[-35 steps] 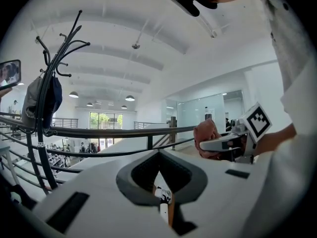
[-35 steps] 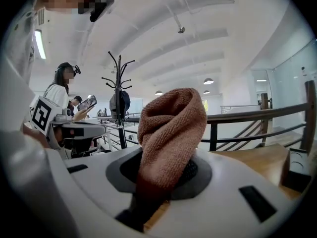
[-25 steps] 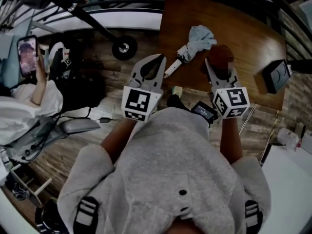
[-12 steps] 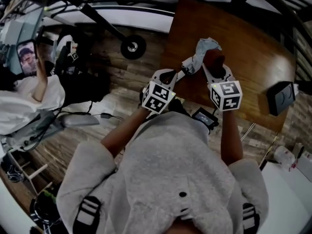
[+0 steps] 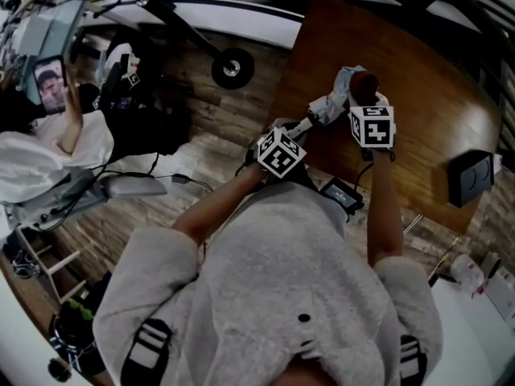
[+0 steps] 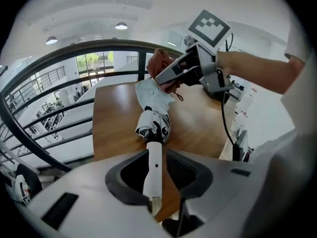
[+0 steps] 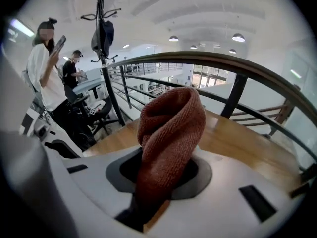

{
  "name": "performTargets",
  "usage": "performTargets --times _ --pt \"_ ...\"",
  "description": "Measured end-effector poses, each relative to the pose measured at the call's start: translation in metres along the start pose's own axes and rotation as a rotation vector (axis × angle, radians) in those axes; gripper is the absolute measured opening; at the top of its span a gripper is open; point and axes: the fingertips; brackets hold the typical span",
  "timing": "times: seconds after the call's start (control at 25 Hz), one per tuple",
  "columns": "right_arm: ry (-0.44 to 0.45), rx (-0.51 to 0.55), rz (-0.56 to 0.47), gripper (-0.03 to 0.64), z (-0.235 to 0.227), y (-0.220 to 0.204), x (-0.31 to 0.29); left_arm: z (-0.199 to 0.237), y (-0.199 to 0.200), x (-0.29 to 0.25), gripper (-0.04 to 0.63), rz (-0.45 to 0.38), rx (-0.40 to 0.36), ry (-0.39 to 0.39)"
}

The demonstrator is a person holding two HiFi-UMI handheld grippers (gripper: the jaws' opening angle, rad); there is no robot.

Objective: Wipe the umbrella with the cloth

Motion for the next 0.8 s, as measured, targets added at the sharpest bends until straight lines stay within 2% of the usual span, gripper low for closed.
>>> performTargets --times 0.16,0.28,0.4,0.48,0.64,0.72,0.8 --pt "-0.031 0.064 0.125 0.12 -0.006 -0.02 -0.022 0.004 -0.018 -0.01 0.11 0.055 -0.033 0.013" --pt "-0.014 0.068 0.128 0.118 0.002 -0.017 -0.032 0.012 -0.019 -0.015 0.109 0.053 -0.045 0.036" --pt "0.031 0.076 0.145 0.118 0.021 -0.019 -0.033 0.01 -0.019 -0.014 0.117 0.053 -0.021 0.044" --pt "0.083 0.084 0.153 0.118 0.04 -0.021 -0.034 0.008 -0.018 -0.015 0.117 0.05 -0.022 0.045" --pt "0.279 0.096 0.189 0.118 0.112 -0.034 -0.038 0.01 -0.02 -0.018 0.118 0.05 -0.018 0.047" --pt "0.333 0.153 0.195 0.118 0.138 -0.037 -0.036 0.008 -0.019 -0.018 0.121 0.051 -0.016 0.041" --pt "0.35 0.177 0.204 0.118 0.15 -0.042 -0.032 0.006 -0.023 -0.016 0.123 0.054 -0.016 0.04"
Point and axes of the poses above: the fingertips, and each gripper's own axes: x backward along the fingers, z to its left, y out of its top, and after that the axes turned 15 degrees about -z, right-handed
